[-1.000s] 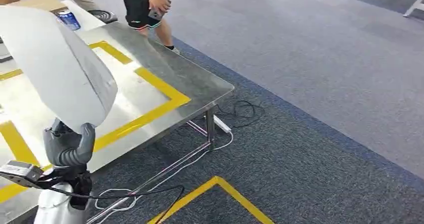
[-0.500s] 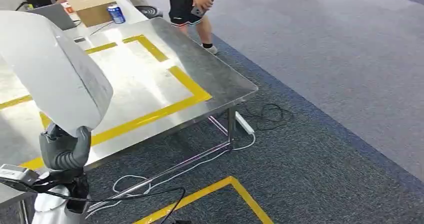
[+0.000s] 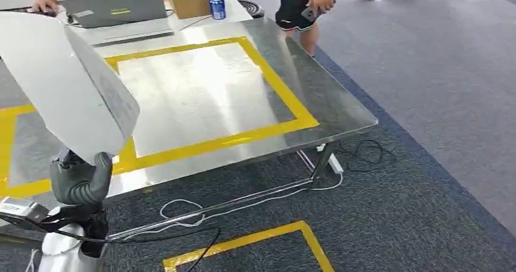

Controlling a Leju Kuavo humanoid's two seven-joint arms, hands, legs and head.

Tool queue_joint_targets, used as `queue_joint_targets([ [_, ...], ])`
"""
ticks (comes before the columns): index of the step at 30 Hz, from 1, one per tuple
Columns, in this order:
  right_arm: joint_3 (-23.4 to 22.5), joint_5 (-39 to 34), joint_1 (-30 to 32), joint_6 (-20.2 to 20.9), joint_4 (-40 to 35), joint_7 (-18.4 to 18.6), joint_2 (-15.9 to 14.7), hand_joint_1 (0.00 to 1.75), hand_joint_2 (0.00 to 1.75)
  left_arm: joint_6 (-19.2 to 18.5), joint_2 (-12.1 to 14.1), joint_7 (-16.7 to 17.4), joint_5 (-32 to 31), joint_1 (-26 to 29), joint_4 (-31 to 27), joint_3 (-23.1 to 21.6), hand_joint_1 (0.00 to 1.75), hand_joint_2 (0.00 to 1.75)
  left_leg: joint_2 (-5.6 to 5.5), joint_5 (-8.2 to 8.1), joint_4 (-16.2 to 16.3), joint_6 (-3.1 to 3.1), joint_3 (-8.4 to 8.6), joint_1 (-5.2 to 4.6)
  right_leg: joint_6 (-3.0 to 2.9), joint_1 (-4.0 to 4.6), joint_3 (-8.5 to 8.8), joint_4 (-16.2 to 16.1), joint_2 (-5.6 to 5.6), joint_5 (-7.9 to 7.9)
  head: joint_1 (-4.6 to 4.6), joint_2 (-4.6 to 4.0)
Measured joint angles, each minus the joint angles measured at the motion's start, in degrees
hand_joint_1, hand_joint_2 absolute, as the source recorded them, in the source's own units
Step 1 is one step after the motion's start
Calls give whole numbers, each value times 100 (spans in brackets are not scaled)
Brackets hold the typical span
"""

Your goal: Take the parts from the cabinet and place them on the table.

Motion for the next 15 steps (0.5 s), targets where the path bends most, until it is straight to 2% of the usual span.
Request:
queue_joint_targets([
  [1,-9,0,0,0,0,0,0,0,0,-2,0,22,-7,1,0,0,175,175,-87,1,2,-3,8,2,-8,-3,63,-192,2,182,4,0],
  [2,-17,0,-5,0,0,2,0,0,0,-9,0,30,-7,1,0,-2,175,175,-169,3,2,-7,18,7,-18,-10,236,-595,14,437,0,0],
  [3,-24,0,-9,0,0,4,0,0,0,-13,0,37,-7,0,-2,-2,175,175,-256,3,8,-25,27,17,-25,-27,496,-1161,97,733,2,0],
  [4,-26,0,-9,0,0,9,0,0,0,-17,0,44,-7,-5,-4,-2,175,175,-325,-1,15,-55,26,27,-15,-60,729,-1658,342,929,2,0],
  [5,-31,-2,-11,2,2,15,4,0,0,-20,0,50,-7,-12,-7,-4,175,175,-392,-6,51,-102,-11,-4,-25,-100,802,-1837,577,832,7,0],
  [8,-35,0,-22,-9,2,24,11,0,0,-35,0,52,-13,23,-7,-7,175,175,-560,71,-5,-215,-68,55,-131,-40,797,-1809,412,866,0,0],
  [9,-39,0,-20,-15,2,26,17,0,0,-35,2,50,-4,48,-7,-4,175,175,-621,78,-13,-247,-84,55,-181,-70,809,-1844,343,892,-2,0],
  [10,-42,-4,-23,-15,2,24,26,0,0,-35,4,37,9,78,-11,-2,175,175,-327,14,50,-265,-99,33,-225,-73,824,-1873,262,910,-6,0],
  [11,-50,-17,-18,-15,2,15,28,0,0,-37,4,24,18,73,-11,-2,175,175,-25,-168,283,-291,-219,12,-273,-63,829,-1891,198,909,-74,0],
  [12,-61,-35,-7,-9,2,15,28,0,0,-48,4,17,18,67,-11,-2,175,175,92,-413,713,-311,-429,17,-286,-51,821,-1891,118,910,-72,0],
  [13,-74,-52,0,-9,2,15,28,0,0,-50,4,17,20,78,-11,-2,175,175,141,-630,1177,-322,-654,21,-296,-43,813,-1891,72,903,-79,0],
  [14,-81,-61,1,-13,2,28,26,0,0,-52,4,17,20,93,-11,-2,175,175,154,-779,1578,-330,-845,22,-300,-40,806,-1890,1,900,-74,0],
  [15,-85,-77,0,-20,2,50,26,0,0,-55,4,17,20,104,-11,-2,175,175,155,-804,1787,-338,-943,26,-300,-37,802,-1889,-52,900,-79,0],
])
